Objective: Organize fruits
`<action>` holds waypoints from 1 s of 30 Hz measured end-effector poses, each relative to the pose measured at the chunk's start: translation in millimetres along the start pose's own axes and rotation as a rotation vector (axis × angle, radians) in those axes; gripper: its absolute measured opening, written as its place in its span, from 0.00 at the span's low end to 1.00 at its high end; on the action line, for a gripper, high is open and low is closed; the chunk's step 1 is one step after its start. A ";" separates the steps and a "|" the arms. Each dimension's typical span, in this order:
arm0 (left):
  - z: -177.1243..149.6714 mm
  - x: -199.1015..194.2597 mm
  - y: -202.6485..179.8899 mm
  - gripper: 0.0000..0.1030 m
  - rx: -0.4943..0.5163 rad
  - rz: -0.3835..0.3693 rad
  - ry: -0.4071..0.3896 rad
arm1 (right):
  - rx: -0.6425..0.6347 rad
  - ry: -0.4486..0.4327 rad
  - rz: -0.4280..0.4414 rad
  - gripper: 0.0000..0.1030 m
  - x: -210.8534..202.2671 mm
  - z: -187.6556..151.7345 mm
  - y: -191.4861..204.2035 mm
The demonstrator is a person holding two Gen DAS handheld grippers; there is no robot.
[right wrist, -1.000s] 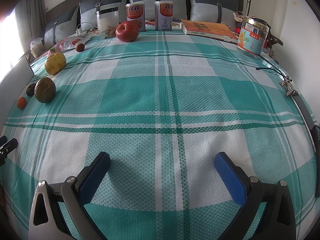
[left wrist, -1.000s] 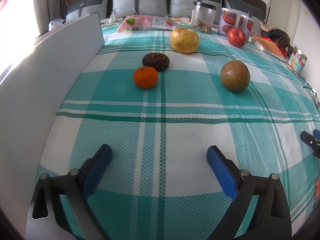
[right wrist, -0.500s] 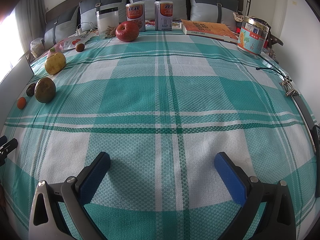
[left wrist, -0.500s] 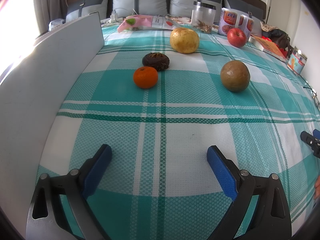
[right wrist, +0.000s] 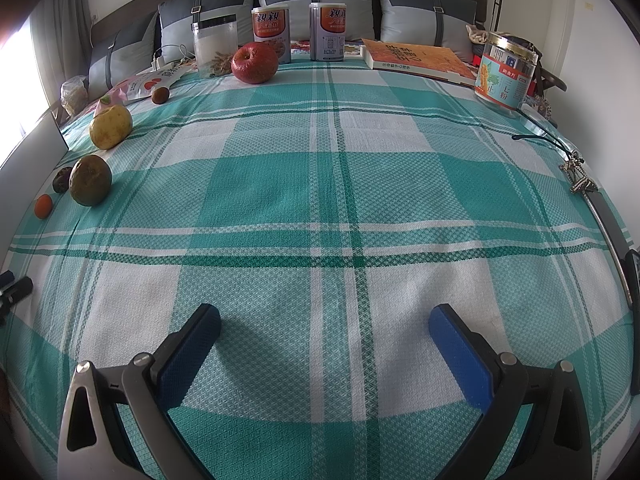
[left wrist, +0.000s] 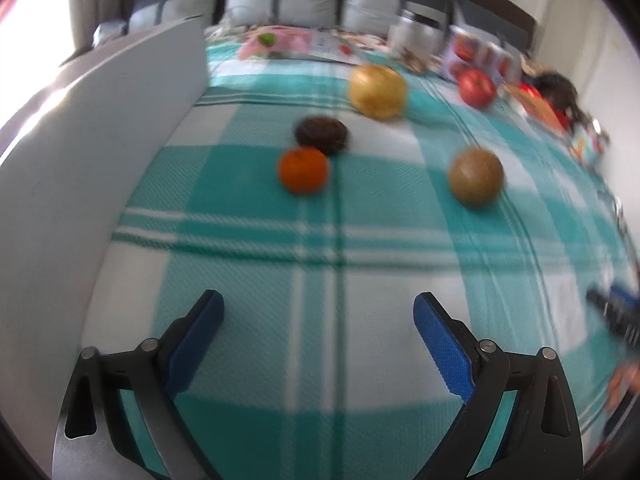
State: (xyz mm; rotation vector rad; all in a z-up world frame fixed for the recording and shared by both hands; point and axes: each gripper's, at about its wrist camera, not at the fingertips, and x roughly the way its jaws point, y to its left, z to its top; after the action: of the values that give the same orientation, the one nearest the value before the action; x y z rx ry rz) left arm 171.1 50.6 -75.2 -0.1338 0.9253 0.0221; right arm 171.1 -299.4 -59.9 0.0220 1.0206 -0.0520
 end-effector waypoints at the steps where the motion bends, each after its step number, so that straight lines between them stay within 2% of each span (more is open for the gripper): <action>1: 9.4 1.4 4.7 0.94 -0.026 -0.007 -0.002 | 0.000 0.000 0.000 1.00 0.0 -0.1 0.0; 3: 32.0 8.0 9.7 0.93 -0.053 -0.004 -0.017 | 0.000 0.000 0.000 1.00 0.0 0.0 0.0; 6: 53.1 18.3 2.6 0.92 0.009 0.036 -0.048 | 0.001 0.000 0.000 1.00 0.1 0.0 0.0; 8: 63.7 32.3 -2.1 0.91 0.040 0.048 -0.040 | 0.001 0.000 0.000 1.00 0.1 0.1 -0.1; 10: 67.5 41.8 -1.3 0.69 0.031 0.032 -0.027 | 0.001 0.000 0.000 1.00 0.1 -0.1 0.0; 11: 68.4 46.2 -0.5 0.37 0.029 0.021 -0.009 | 0.001 0.000 0.000 1.00 0.1 0.1 0.0; 12: 69.1 52.3 -0.8 0.31 0.034 0.007 0.021 | 0.001 0.000 0.000 1.00 0.1 0.0 -0.1; 15: 59.5 40.0 -2.3 0.30 0.068 0.011 -0.014 | 0.001 0.000 0.000 1.00 0.1 0.0 0.0; 21: 12.3 -11.2 -0.5 0.30 0.102 -0.121 -0.010 | 0.002 0.000 0.000 1.00 0.2 0.0 -0.1; 25: -21.6 -30.8 -1.4 0.33 0.130 -0.136 0.005 | 0.001 0.001 0.000 1.00 0.2 -0.2 0.0; 26: -27.7 -30.2 -1.4 0.35 0.136 -0.120 0.007 | 0.001 0.001 0.000 1.00 0.2 0.0 -0.1; 27: -33.9 -28.0 -0.9 0.45 0.142 -0.090 0.006 | 0.001 0.001 0.000 1.00 0.2 0.0 -0.1; 28: -37.9 -27.0 -0.6 0.46 0.150 -0.068 -0.014 | 0.002 0.001 0.000 1.00 0.3 0.0 -0.2; 29: -41.3 -27.7 -2.5 0.56 0.168 -0.041 -0.044 | 0.002 0.001 0.000 1.00 0.2 0.0 -0.2; 30: -43.4 -26.7 -4.2 0.71 0.181 -0.006 -0.048 | 0.002 0.001 0.000 1.00 0.3 0.0 -0.2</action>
State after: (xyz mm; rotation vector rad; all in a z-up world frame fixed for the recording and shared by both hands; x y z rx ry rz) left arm 120.8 42.1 -79.2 0.0317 0.8750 -0.0641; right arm 171.3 -299.6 -60.1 0.0236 1.0213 -0.0529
